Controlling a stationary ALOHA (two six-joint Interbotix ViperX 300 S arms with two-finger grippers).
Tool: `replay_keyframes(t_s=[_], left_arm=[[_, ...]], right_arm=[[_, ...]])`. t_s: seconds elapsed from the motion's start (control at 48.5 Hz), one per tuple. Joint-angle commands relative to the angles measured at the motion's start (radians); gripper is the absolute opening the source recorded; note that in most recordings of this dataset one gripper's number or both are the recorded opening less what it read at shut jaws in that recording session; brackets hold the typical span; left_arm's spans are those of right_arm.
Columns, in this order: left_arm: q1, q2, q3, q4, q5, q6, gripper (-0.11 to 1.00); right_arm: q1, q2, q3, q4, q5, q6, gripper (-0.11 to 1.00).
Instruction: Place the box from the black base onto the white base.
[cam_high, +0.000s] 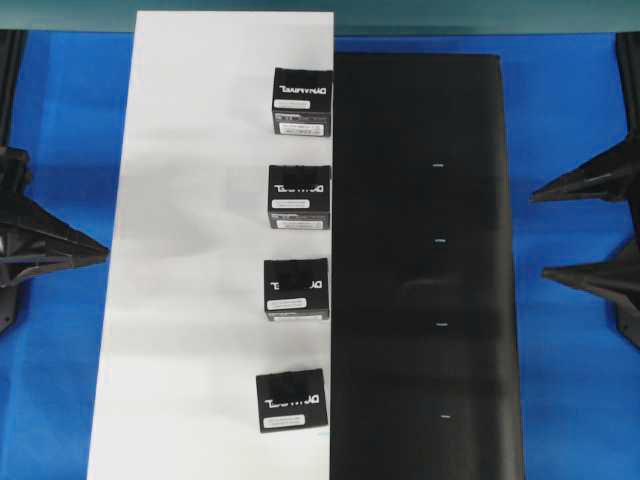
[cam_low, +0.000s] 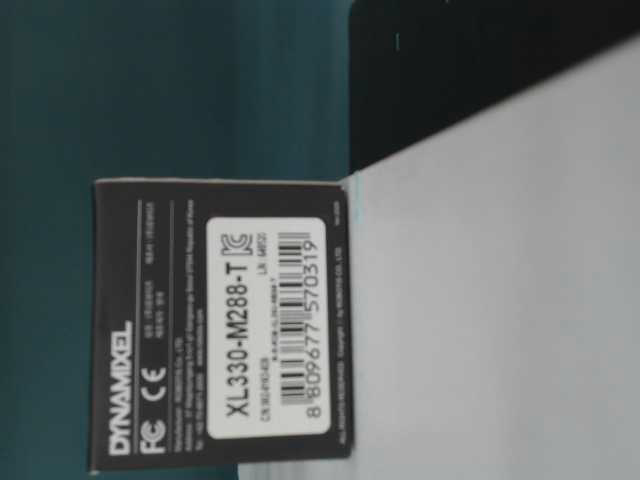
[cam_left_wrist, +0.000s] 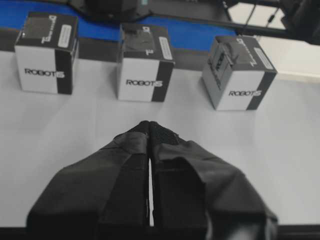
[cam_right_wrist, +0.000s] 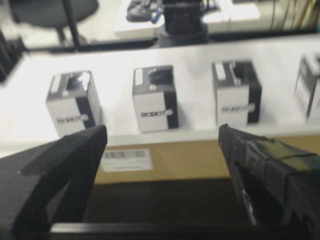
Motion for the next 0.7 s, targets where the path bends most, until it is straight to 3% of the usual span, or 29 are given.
replay_keyframes(t_s=[0.0, 0.103, 0.268, 0.681], left_arm=[[-0.002, 0.005, -0.023, 0.003, -0.009, 0.0, -0.02], [-0.002, 0.003, -0.025, 0.003, -0.009, -0.002, -0.02], [-0.005, 0.003, -0.028, 0.003, -0.011, 0.0, -0.02], [-0.005, -0.006, -0.028, 0.003, -0.009, -0.018, -0.02]], right_arm=[[-0.02, 0.017, 0.005, 0.014, -0.003, 0.051, 0.96], [-0.046, 0.034, 0.015, 0.012, -0.003, 0.098, 0.96], [-0.049, 0.026, 0.014, 0.014, -0.009, 0.106, 0.96], [-0.044, 0.02, 0.025, -0.015, 0.091, 0.057, 0.95]])
